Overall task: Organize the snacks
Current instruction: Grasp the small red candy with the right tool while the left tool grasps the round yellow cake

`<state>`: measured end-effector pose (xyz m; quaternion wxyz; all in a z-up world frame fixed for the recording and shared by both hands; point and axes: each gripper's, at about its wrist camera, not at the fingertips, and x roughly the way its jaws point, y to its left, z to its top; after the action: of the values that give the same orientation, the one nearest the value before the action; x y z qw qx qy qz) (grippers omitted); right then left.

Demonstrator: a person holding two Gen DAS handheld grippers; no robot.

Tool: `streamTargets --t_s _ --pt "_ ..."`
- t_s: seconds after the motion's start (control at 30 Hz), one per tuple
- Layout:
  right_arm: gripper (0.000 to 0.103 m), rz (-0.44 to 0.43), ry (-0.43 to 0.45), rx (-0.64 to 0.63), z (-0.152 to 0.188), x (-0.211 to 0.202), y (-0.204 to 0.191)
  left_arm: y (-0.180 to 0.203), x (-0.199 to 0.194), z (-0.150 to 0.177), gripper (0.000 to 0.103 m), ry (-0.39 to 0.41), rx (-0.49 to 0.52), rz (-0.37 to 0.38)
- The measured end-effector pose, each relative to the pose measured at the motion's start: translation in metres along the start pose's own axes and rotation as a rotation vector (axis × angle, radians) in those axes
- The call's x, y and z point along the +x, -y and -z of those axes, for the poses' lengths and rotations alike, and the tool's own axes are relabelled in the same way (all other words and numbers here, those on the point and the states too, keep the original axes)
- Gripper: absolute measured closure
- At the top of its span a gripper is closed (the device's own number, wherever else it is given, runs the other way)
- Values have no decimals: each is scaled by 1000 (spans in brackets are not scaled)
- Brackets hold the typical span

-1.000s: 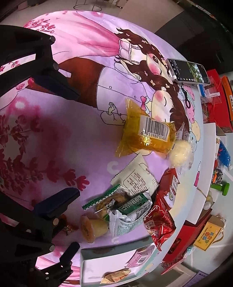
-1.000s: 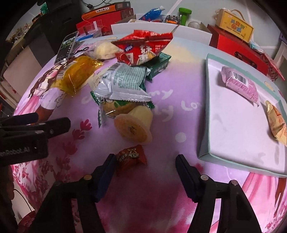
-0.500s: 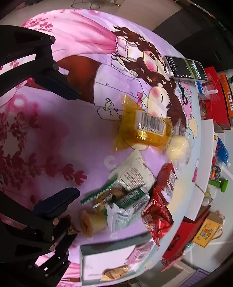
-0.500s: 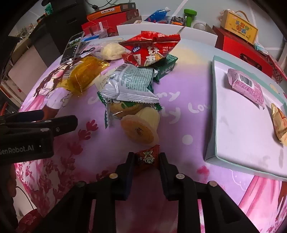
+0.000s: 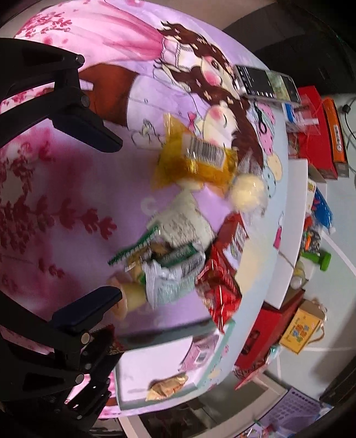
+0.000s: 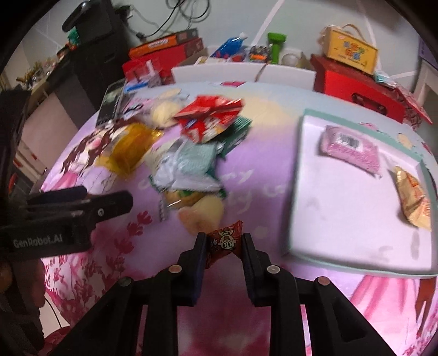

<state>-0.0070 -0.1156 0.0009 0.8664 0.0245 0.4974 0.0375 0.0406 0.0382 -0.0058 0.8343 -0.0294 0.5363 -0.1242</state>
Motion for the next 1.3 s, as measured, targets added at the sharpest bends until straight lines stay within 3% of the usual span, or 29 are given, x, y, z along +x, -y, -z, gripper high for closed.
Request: streamTargets --t_s 0.3,0.5,0.73,0.9,1.07,1.3 --pt "76 85 40 157 -7 -17 61 43 13 -2 5 -8 84 84" --pt "76 124 51 234 -6 -24 90 69 30 -2 21 -34 146 87" --pt "76 106 53 235 -4 -25 91 92 47 -1 35 -65 209 75" --pt "76 98 56 238 -4 -25 92 96 52 1 36 -67 224 55" --pt "76 95 55 239 -4 -25 93 99 57 3 54 -67 244 12" --pt "76 95 56 239 -4 -26 93 97 57 4 55 -74 246 17"
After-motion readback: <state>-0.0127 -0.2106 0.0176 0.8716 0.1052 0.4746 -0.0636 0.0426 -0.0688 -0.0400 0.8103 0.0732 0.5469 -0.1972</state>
